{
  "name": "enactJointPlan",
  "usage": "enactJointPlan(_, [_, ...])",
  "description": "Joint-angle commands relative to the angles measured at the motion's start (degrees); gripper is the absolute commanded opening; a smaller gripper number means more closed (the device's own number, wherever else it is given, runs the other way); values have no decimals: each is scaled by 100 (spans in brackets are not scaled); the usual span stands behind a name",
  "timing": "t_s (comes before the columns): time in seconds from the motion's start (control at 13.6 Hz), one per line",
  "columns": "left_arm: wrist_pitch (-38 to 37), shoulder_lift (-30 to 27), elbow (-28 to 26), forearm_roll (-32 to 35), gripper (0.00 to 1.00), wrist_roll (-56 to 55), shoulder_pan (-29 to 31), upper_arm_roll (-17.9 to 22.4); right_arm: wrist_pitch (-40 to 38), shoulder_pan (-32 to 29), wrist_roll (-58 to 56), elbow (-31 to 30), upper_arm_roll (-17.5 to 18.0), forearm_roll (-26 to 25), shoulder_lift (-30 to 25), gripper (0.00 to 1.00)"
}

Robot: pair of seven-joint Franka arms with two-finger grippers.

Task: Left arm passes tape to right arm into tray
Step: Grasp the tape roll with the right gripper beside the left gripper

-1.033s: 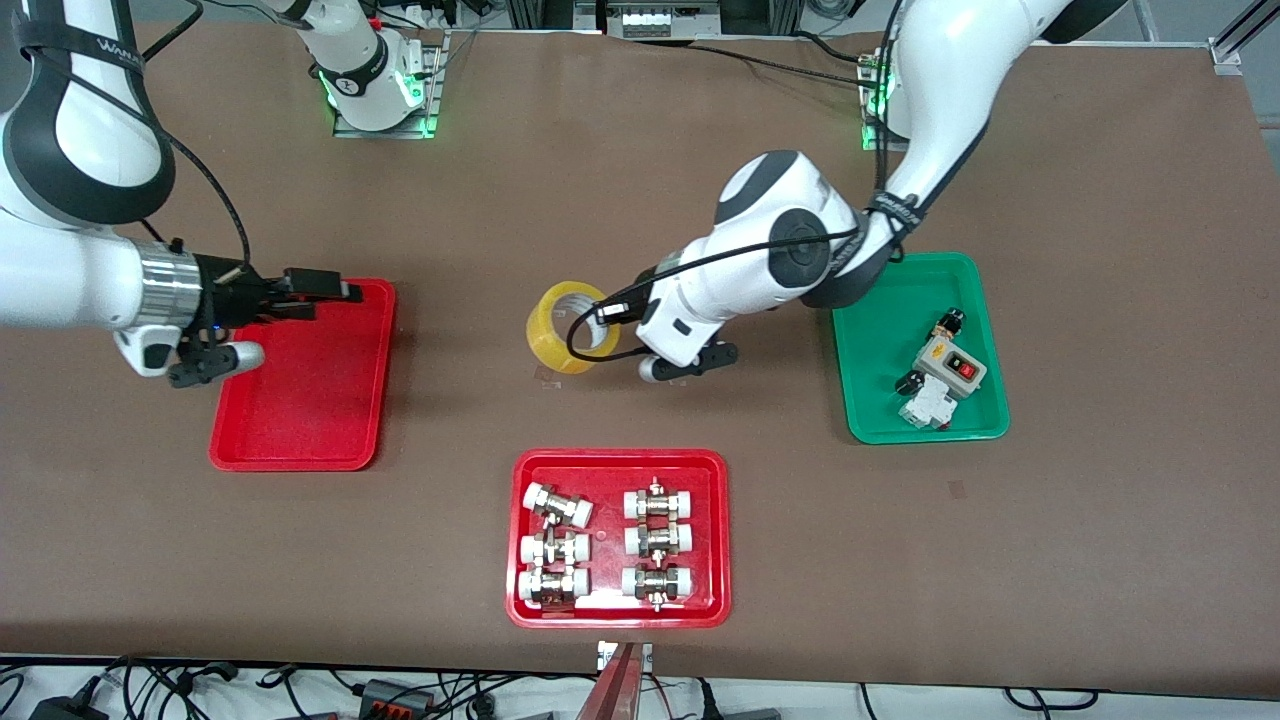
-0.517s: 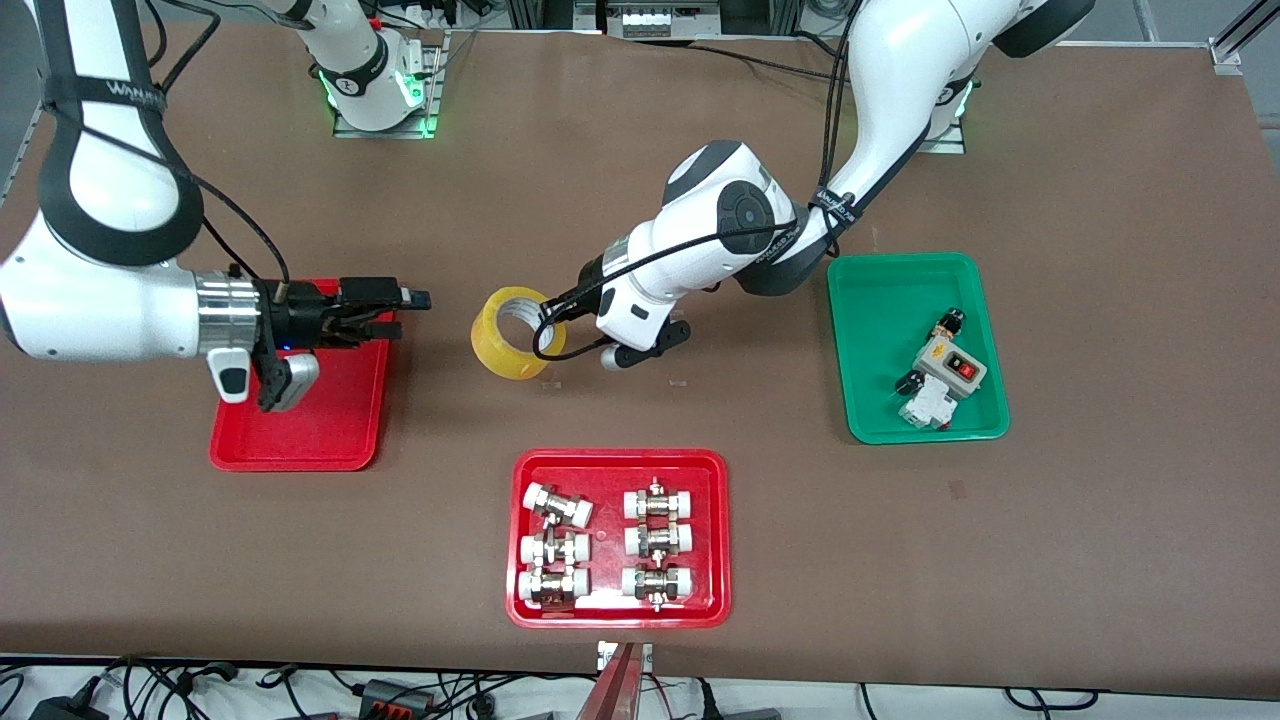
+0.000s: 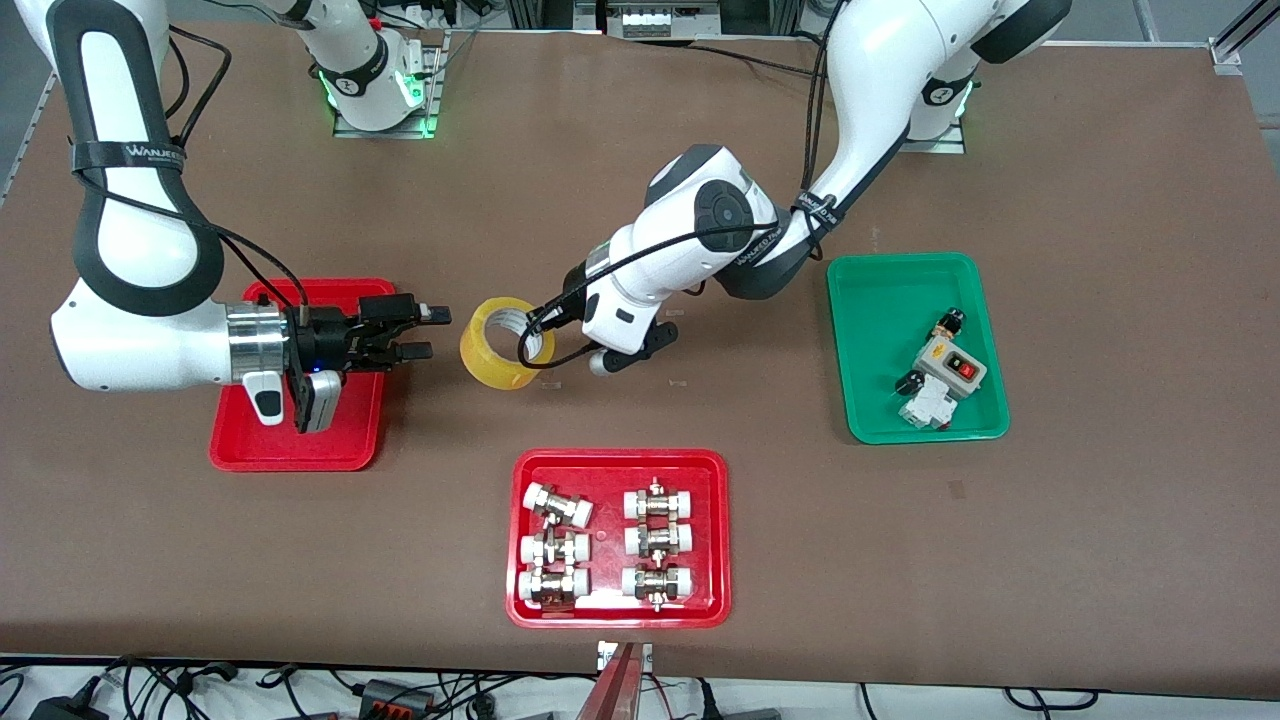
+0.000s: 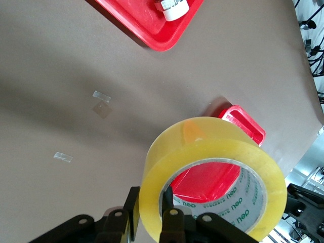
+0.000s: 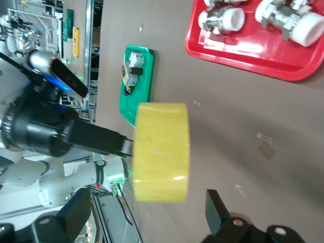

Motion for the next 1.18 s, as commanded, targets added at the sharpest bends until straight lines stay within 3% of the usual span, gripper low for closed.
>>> enactJointPlan(0.0, [-3,119,292,-89,0,-79,-141,77,106,88,-190,85,-24,142,133,100])
enactJointPlan(0.3, [5,171,379,-107,0,-167,-158,77,177,114,-683,85,-24,142,362,100])
enactJointPlan(0.44, [-3,374,704,-98,0,-185,-238,85,229,140,-675,85,-24,160,362,100])
enactJointPlan(1.11, [-3,427,740,-89,0,-255,-282,94,221,141,-701,85,-33,125,362,100])
